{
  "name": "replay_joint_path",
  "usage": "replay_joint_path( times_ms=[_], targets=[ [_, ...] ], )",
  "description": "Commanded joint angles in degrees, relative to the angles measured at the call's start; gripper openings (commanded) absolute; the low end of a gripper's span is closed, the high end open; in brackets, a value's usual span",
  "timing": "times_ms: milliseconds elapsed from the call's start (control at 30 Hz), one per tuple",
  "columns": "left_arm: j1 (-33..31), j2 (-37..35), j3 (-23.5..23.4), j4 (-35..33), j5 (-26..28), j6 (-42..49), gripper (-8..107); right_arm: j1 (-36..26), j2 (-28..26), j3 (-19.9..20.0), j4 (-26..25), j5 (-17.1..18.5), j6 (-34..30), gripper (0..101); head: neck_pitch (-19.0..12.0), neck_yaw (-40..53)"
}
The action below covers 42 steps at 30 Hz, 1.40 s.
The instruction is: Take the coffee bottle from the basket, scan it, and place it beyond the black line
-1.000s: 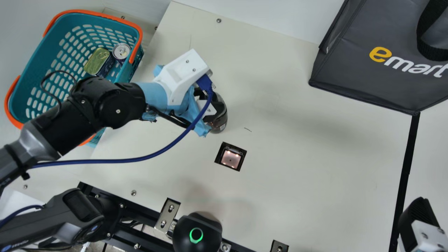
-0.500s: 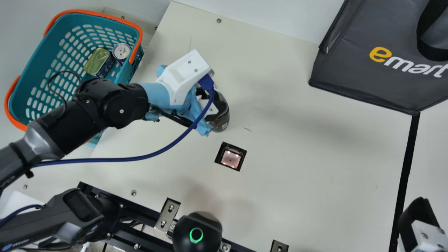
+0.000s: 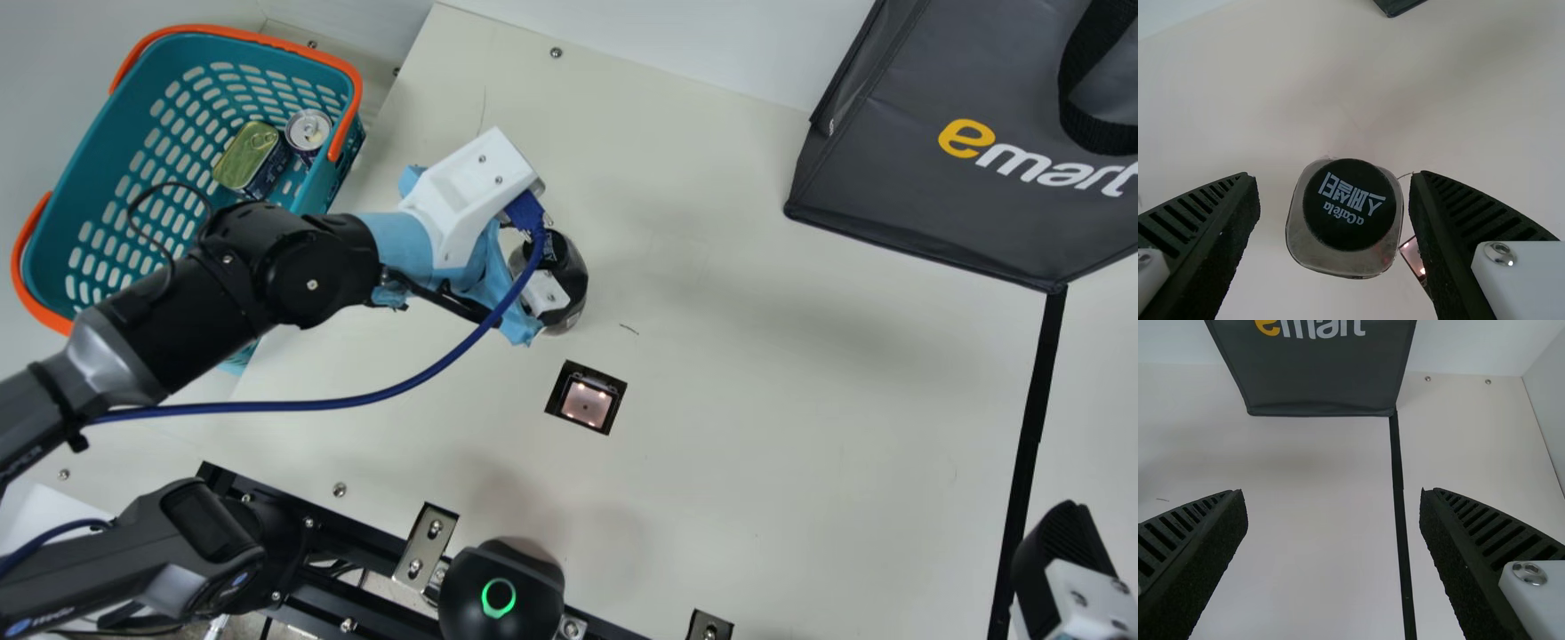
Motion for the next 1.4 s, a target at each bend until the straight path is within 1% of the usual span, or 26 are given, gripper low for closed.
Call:
replay_joint_path(
  times_ms=[0,300,800,1033,1367],
  targets=[
    [-0.08,-0.06,0.05,0.07,-0.04,-0.08,90,0.0,0.0,0.0,0.0,0.0,0.0,91,-1.48,0.14],
    [-0.44,-1.14,-1.46,1.16,1.54,-1.48,90,0.0,0.0,0.0,0.0,0.0,0.0,91,-1.48,0.14],
    [-1.0,-4.63,-7.58,4.17,6.75,-6.2,90,0.0,0.0,0.0,0.0,0.0,0.0,91,-1.48,0.14],
    [1.61,-6.39,-9.13,5.81,8.13,-7.26,90,0.0,0.0,0.0,0.0,0.0,0.0,91,-1.48,0.14],
    [8.07,-8.45,-10.87,6.04,9.96,-6.54,90,0.0,0.0,0.0,0.0,0.0,0.0,91,-1.48,0.14]
  ],
)
